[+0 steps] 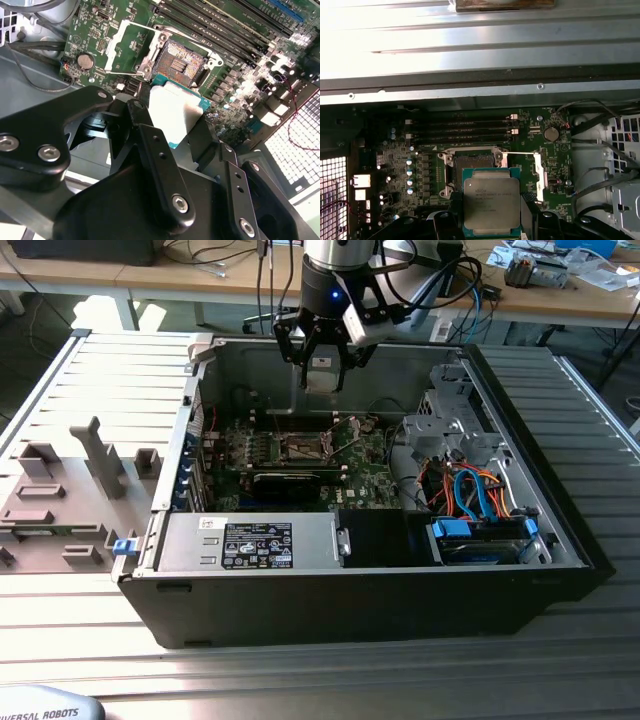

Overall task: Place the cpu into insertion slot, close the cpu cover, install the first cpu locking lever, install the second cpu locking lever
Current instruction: 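Place the cpu into insertion slot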

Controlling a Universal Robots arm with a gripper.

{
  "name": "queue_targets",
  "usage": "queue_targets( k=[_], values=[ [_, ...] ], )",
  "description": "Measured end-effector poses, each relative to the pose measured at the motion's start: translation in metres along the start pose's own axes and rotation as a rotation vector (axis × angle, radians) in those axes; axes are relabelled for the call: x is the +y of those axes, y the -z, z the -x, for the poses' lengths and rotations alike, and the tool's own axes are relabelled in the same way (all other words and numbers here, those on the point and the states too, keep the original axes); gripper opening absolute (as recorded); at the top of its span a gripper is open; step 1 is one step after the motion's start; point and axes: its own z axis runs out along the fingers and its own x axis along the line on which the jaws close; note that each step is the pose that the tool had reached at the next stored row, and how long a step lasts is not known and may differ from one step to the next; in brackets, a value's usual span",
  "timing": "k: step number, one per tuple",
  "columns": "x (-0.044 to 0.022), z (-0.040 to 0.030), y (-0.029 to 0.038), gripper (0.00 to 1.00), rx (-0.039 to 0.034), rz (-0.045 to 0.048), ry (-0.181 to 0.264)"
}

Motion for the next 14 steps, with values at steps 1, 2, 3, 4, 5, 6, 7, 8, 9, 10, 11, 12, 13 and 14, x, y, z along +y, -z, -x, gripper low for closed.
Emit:
queue_targets(
  k=[1, 2, 3, 4, 5, 6, 7, 8, 9, 10, 11, 12, 13, 14],
  values=[
    [0.0000, 0.0000, 0.0000, 0.54, 0.0000, 0.0000, -0.001],
    [0.0000, 0.0000, 0.0000, 0.54, -0.0001, 0.0000, -0.002],
    [0.0000, 0.0000, 0.0000, 0.54, -0.0001, 0.0000, -0.002],
    [0.0000, 0.0000, 0.0000, 0.54, -0.0002, 0.0000, -0.003],
    [0.0000, 0.0000, 0.0000, 0.54, -0.0002, 0.0000, -0.004],
    [0.0000, 0.0000, 0.0000, 0.54, -0.0003, 0.0001, -0.005],
    [0.0000, 0.0000, 0.0000, 0.54, -0.0003, 0.0001, -0.005],
    [0.0000, 0.0000, 0.0000, 0.54, -0.0003, 0.0001, -0.005],
    [0.0000, 0.0000, 0.0000, 0.54, -0.0004, 0.0001, -0.006],
    [0.0000, 0.0000, 0.0000, 0.54, -0.0003, 0.0002, -0.006],
    [0.0000, 0.0000, 0.0000, 0.54, -0.0004, 0.0001, -0.007],
    [0.0000, 0.0000, 0.0000, 0.54, -0.0004, 0.0001, -0.007],
    [0.0000, 0.0000, 0.0000, 0.54, -0.0004, 0.0002, -0.008],
    [0.0000, 0.0000, 0.0000, 0.54, -0.0005, 0.0001, -0.008]
  ],
)
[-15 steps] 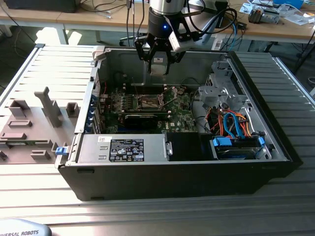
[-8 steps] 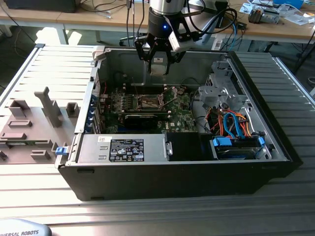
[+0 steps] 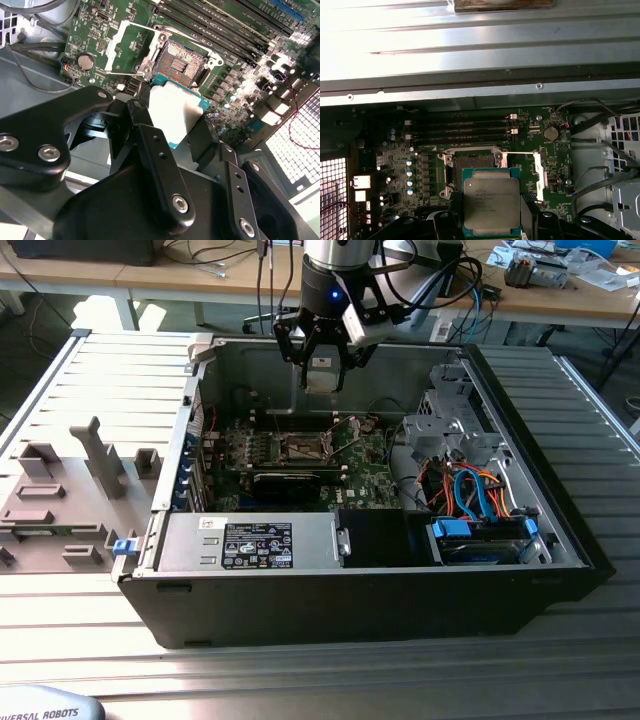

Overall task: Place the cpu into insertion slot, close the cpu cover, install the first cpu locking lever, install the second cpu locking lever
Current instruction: 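Place the cpu into insertion slot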

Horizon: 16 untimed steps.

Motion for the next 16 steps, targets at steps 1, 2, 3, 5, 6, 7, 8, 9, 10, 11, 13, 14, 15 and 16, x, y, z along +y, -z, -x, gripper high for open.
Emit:
queue_targets(
  k=[1, 2, 3, 5, 6, 7, 8, 9, 10, 11, 13, 14, 15, 16],
  values=[
    [0.0000, 0.0000, 0.0000, 0.54, 0.0000, 0.0000, -0.001],
    [0.0000, 0.0000, 0.0000, 0.54, 0.0000, 0.0000, -0.001],
    [0.0000, 0.0000, 0.0000, 0.54, -0.0002, 0.0001, -0.003],
    [0.0000, 0.0000, 0.0000, 0.54, -0.0003, 0.0001, -0.005],
    [0.0000, 0.0000, 0.0000, 0.54, -0.0003, 0.0001, -0.005],
    [0.0000, 0.0000, 0.0000, 0.54, -0.0003, 0.0001, -0.006],
    [0.0000, 0.0000, 0.0000, 0.54, -0.0003, 0.0001, -0.006],
    [0.0000, 0.0000, 0.0000, 0.54, -0.0004, 0.0001, -0.007],
    [0.0000, 0.0000, 0.0000, 0.54, -0.0004, 0.0001, -0.007],
    [0.0000, 0.0000, 0.0000, 0.54, -0.0004, 0.0001, -0.008],
    [0.0000, 0.0000, 0.0000, 0.54, -0.0005, 0.0002, -0.009],
    [0.0000, 0.0000, 0.0000, 0.54, -0.0005, 0.0002, -0.009],
    [0.0000, 0.0000, 0.0000, 0.54, -0.0005, 0.0002, -0.010],
    [0.0000, 0.0000, 0.0000, 0.54, -0.0006, 0.0002, -0.010]
  ],
)
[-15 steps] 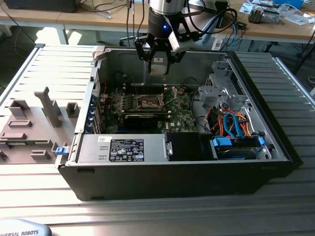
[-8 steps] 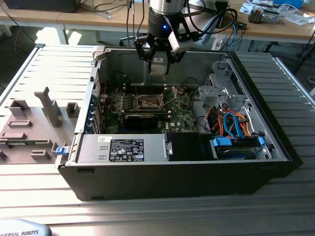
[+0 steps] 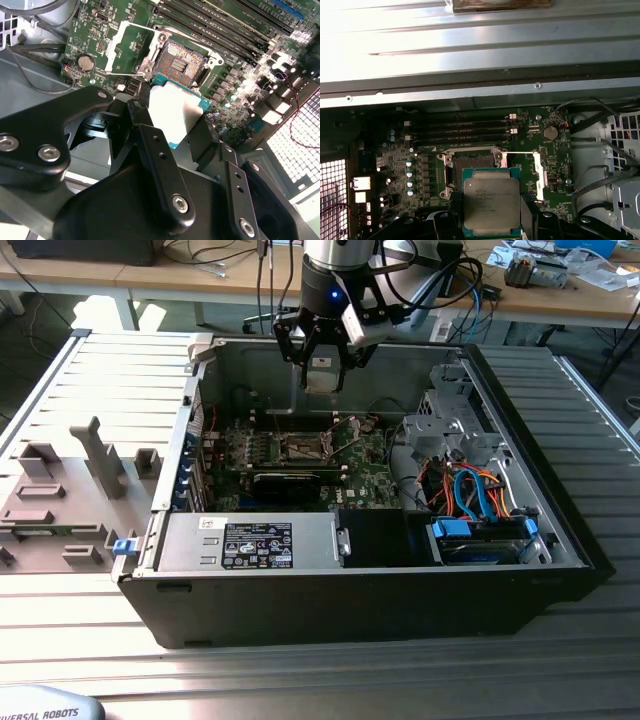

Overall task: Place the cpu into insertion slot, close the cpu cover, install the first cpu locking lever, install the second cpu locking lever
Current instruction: 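Place the cpu into insertion slot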

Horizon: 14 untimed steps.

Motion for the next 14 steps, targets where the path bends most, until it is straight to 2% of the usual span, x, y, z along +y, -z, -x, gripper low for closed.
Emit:
queue_targets(
  k=[14],
  values=[
    [0.0000, 0.0000, 0.0000, 0.54, -0.0009, 0.0003, -0.017]
  ],
)
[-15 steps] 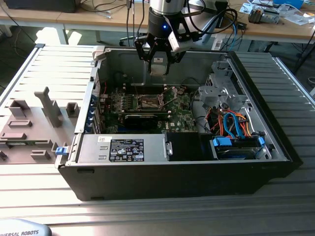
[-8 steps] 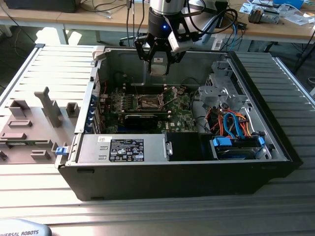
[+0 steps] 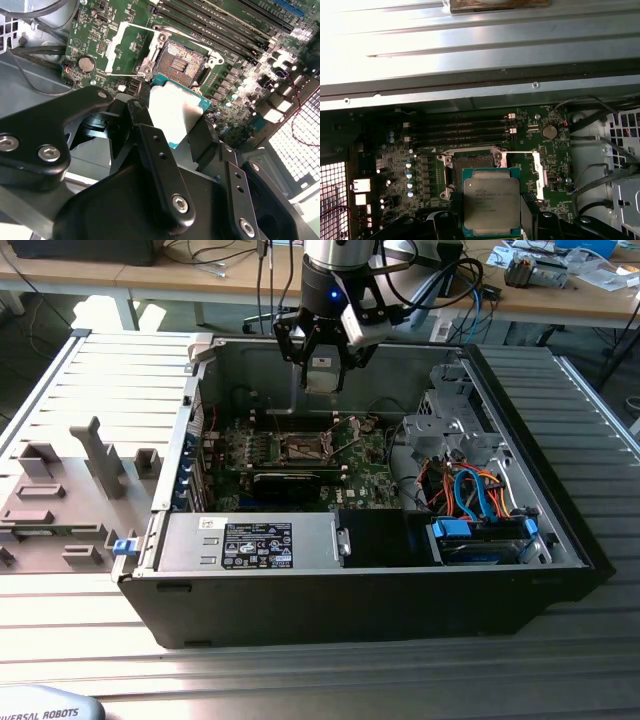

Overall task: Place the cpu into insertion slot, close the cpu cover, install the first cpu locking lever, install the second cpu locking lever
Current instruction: 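Place the cpu into insertion slot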

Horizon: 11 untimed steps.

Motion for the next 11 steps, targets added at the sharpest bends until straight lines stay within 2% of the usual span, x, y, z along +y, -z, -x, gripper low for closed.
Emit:
queue_targets(
  k=[11],
  values=[
    [0.0000, 0.0000, 0.0000, 0.54, -0.0007, 0.0003, -0.012]
  ],
)
